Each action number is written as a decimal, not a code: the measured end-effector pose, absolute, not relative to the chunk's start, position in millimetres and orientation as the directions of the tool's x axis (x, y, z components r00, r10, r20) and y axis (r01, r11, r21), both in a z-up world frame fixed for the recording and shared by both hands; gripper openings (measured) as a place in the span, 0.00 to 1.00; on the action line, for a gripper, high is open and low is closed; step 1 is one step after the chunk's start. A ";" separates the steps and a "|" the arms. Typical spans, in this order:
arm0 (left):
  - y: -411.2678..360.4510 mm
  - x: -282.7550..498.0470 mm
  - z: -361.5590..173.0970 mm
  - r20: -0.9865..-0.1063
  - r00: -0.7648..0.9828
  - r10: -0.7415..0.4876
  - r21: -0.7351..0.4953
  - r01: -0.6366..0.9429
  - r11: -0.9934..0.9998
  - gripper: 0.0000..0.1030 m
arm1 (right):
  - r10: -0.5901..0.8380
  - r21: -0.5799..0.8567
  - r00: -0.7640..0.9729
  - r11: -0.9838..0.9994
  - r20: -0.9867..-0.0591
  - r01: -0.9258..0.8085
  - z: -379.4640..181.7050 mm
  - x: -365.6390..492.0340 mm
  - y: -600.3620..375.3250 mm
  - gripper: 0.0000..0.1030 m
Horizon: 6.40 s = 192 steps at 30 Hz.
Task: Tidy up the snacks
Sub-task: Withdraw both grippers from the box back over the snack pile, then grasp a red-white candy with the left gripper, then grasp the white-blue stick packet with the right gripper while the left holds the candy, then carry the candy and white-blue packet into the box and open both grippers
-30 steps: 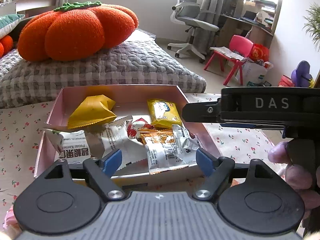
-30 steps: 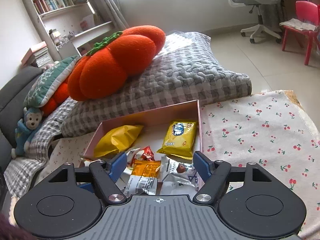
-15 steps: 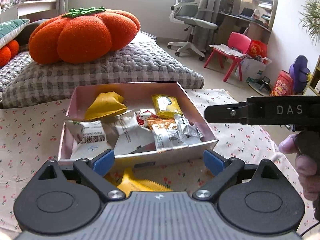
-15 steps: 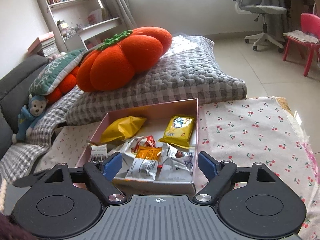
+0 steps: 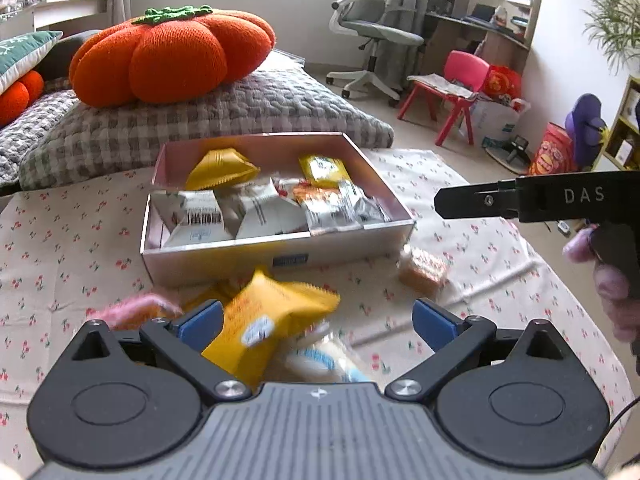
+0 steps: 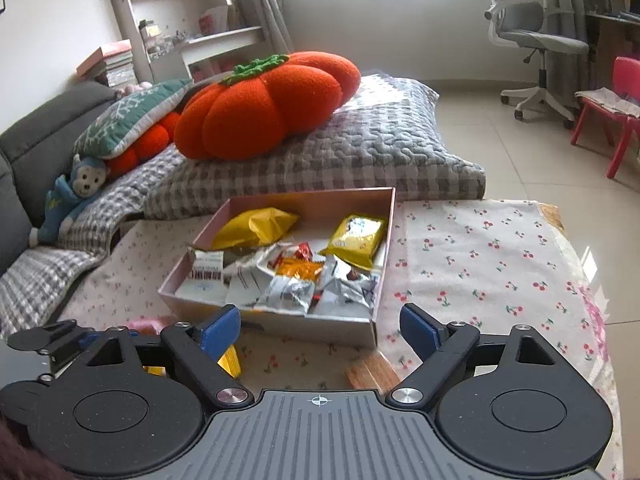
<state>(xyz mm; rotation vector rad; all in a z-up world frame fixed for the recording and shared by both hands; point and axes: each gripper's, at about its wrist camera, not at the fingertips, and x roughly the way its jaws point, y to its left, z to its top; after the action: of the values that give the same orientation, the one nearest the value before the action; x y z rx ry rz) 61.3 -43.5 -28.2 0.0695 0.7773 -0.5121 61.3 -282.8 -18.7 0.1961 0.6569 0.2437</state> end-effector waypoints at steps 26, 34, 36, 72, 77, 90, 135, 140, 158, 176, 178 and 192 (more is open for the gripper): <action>-62.9 -13.1 -61.6 -0.743 0.358 -0.565 -0.135 0.747 0.651 0.61 | 0.280 0.117 0.708 0.955 -0.649 -0.271 -51.1 6.4 -266.2 0.89; -73.0 -19.2 -68.7 -0.760 0.295 -0.579 -0.150 0.787 0.598 0.43 | 0.283 0.113 0.700 0.954 -0.656 -0.279 -54.3 5.3 -263.1 0.89; -75.3 -19.2 -72.1 -0.772 0.293 -0.564 -0.139 0.788 0.600 0.43 | 0.282 0.111 0.696 0.953 -0.660 -0.281 -55.8 5.3 -262.0 0.89; 27.7 13.1 -65.0 -0.791 0.538 -0.290 0.045 0.524 0.851 0.26 | 0.340 0.076 0.591 0.902 -0.732 -0.425 -82.2 15.6 -171.4 0.89; 33.1 12.1 -67.7 -0.788 0.535 -0.305 0.017 0.514 0.858 0.35 | 0.322 0.042 0.603 0.901 -0.730 -0.431 -87.2 13.9 -162.8 0.86; 33.8 17.9 -68.8 -0.781 0.534 -0.323 -0.051 0.461 0.886 0.24 | 0.303 0.015 0.613 0.903 -0.730 -0.429 -92.3 10.2 -160.3 0.33; -22.5 83.3 -4.6 -0.692 0.606 -0.392 -0.192 0.368 0.910 0.23 | 0.333 0.241 0.756 0.942 -0.563 -0.236 -10.4 46.4 -246.0 0.16; -30.3 98.1 -3.8 -0.674 0.624 -0.396 -0.223 0.339 0.914 0.23 | 0.323 0.280 0.767 0.940 -0.554 -0.194 -6.2 67.2 -254.5 0.16; -52.5 155.7 -29.8 -0.710 0.636 -0.302 -0.261 0.160 0.952 0.23 | 0.264 0.403 0.795 0.915 -0.546 -0.027 -16.0 157.3 -263.9 0.17; -46.2 169.7 -44.9 -0.706 0.650 -0.280 -0.260 0.130 0.957 0.23 | 0.276 0.457 0.779 0.889 -0.562 0.015 -42.3 190.0 -260.9 0.17; -43.4 171.2 -46.3 -0.701 0.649 -0.296 -0.279 0.131 0.951 0.24 | 0.274 0.457 0.779 0.890 -0.564 0.018 -43.6 191.2 -260.5 0.17; -32.6 164.7 -41.1 -0.698 0.639 -0.322 -0.306 0.141 0.942 0.44 | 0.280 0.462 0.777 0.887 -0.563 0.015 -38.2 182.4 -267.3 0.35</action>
<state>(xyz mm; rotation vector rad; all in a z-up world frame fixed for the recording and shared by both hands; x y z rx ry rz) 164.7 -32.6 -41.1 -0.2325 0.8377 -0.2668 182.4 -267.3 -38.2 0.4666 0.6704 0.1492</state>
